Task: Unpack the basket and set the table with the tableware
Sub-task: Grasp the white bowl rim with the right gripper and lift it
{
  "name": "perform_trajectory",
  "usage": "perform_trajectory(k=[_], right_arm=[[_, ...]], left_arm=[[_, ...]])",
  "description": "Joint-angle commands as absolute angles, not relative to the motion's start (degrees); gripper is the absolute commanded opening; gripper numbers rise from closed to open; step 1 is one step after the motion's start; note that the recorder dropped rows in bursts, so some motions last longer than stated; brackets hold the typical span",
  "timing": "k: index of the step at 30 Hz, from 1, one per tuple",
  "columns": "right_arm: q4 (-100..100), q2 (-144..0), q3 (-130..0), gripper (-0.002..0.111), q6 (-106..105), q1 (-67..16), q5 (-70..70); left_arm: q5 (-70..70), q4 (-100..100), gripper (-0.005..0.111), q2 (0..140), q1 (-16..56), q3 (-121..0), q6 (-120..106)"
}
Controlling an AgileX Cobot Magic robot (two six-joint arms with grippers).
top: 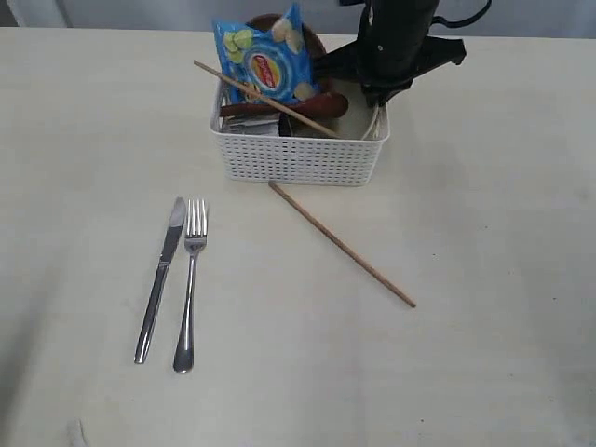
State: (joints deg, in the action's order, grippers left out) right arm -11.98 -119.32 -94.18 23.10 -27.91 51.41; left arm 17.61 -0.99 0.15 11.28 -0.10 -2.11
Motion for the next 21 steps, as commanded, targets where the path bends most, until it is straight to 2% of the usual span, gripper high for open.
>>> perform_trajectory(k=[1, 21], right_arm=[[-13.79, -118.24, -94.59, -0.001, 23.94, -28.92, 50.08], [-29.5, -113.98, -94.59, -0.001, 29.77, -30.24, 55.36]], left_arm=[[17.15, -1.27, 0.0, 0.0, 11.27, 0.0, -1.92], [17.15, -1.27, 0.0, 0.0, 11.27, 0.0, -1.92]])
